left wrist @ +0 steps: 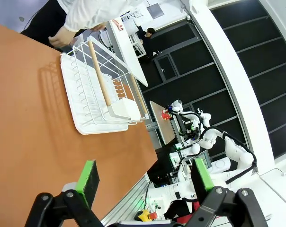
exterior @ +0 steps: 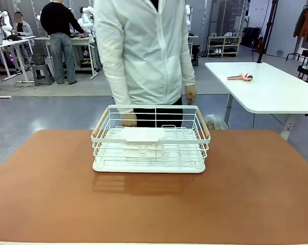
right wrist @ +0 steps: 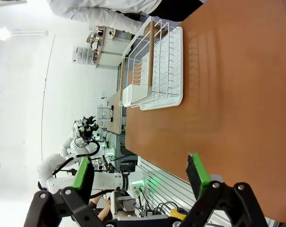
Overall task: Clean the table.
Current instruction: Pick up the Lint Roller when the human hands it over.
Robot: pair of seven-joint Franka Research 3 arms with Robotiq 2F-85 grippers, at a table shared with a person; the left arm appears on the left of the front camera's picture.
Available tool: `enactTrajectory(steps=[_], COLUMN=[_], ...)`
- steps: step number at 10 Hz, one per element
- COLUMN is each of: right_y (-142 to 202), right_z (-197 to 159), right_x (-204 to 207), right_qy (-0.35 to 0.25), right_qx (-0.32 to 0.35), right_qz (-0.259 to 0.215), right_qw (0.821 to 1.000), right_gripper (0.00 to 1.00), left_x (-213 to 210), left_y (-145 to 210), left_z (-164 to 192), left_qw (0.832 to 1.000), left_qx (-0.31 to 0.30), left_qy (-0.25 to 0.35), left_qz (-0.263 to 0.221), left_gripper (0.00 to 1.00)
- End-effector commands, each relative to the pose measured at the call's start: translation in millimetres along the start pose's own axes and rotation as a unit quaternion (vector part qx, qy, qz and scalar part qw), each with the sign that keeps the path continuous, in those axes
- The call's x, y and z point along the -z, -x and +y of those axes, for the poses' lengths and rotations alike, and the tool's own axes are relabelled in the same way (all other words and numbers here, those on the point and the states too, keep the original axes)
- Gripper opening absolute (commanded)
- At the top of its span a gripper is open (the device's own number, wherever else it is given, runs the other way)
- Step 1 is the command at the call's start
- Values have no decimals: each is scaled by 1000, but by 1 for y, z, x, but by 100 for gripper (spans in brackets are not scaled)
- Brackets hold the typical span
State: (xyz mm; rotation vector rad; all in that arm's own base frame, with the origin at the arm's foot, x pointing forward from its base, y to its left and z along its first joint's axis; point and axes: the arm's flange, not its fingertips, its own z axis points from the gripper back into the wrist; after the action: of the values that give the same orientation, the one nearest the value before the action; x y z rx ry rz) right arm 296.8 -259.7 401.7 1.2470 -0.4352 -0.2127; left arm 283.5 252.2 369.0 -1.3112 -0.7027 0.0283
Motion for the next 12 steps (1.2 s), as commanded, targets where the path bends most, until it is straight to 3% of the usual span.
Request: enactTrajectory(steps=[1, 12], right_y=[2, 2], right_z=[2, 2], right_x=[-2, -2], right_qy=[-3, -3], right_qx=[-11, -11], right_qz=[-1, -1], right_qw=[1000, 1000], right_gripper=[100, 100], left_x=[-3, -3], left_y=[2, 2], left_z=[-1, -1], left_qw=[1000, 1000], left_qx=[6, 6], left_qy=[10, 10], left_qz=[-4, -4], left_gripper=[100, 100])
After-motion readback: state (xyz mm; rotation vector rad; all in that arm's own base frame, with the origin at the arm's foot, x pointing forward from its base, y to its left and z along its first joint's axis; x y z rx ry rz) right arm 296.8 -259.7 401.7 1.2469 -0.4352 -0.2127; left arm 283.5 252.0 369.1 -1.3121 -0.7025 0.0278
